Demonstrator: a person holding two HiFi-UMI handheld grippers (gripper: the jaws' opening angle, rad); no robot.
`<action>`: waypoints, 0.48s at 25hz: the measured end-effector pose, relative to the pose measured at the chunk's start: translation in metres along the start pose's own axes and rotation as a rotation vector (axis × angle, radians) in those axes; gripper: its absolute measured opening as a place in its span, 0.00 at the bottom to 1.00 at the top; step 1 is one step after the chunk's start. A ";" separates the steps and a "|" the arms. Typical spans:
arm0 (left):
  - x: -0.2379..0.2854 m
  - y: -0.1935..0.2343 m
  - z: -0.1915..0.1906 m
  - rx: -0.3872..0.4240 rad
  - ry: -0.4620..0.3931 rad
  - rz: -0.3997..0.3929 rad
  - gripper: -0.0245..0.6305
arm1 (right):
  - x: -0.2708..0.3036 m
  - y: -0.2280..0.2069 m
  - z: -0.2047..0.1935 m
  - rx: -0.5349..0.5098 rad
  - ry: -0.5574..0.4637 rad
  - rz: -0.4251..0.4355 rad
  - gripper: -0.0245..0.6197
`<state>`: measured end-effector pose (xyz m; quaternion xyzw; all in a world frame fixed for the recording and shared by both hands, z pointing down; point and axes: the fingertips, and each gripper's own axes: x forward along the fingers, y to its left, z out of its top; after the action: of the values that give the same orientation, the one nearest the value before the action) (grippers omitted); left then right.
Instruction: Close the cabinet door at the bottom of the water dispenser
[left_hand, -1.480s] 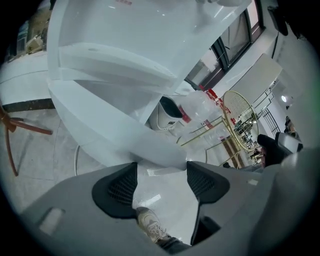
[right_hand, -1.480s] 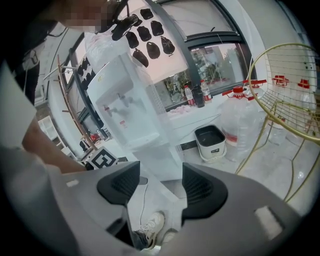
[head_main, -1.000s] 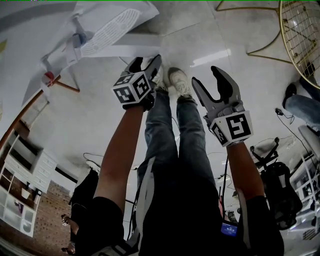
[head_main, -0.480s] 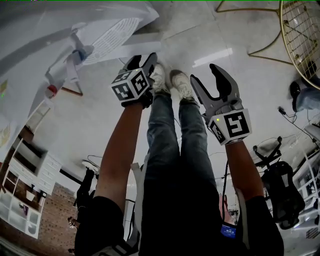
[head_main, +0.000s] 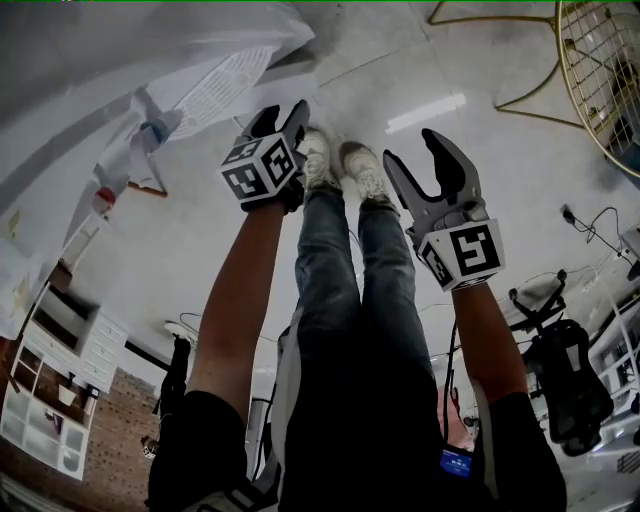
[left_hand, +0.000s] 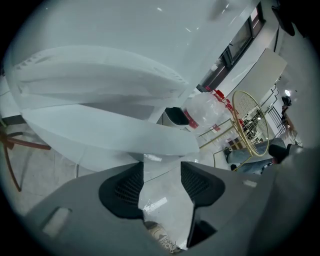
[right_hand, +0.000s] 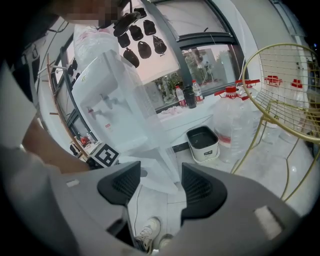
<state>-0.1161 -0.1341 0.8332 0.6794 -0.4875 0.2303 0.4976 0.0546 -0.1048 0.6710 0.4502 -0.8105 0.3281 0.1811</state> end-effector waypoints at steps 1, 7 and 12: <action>0.002 0.000 0.003 0.002 -0.002 -0.002 0.41 | 0.001 -0.002 0.001 0.002 -0.002 -0.004 0.44; 0.007 -0.002 0.016 0.021 -0.011 -0.006 0.41 | 0.000 -0.006 -0.002 0.006 -0.002 -0.016 0.44; 0.012 -0.003 0.023 0.041 -0.008 -0.007 0.41 | 0.000 -0.007 0.005 0.023 -0.011 -0.030 0.43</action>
<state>-0.1129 -0.1600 0.8323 0.6923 -0.4822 0.2358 0.4823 0.0604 -0.1108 0.6706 0.4663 -0.8007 0.3323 0.1764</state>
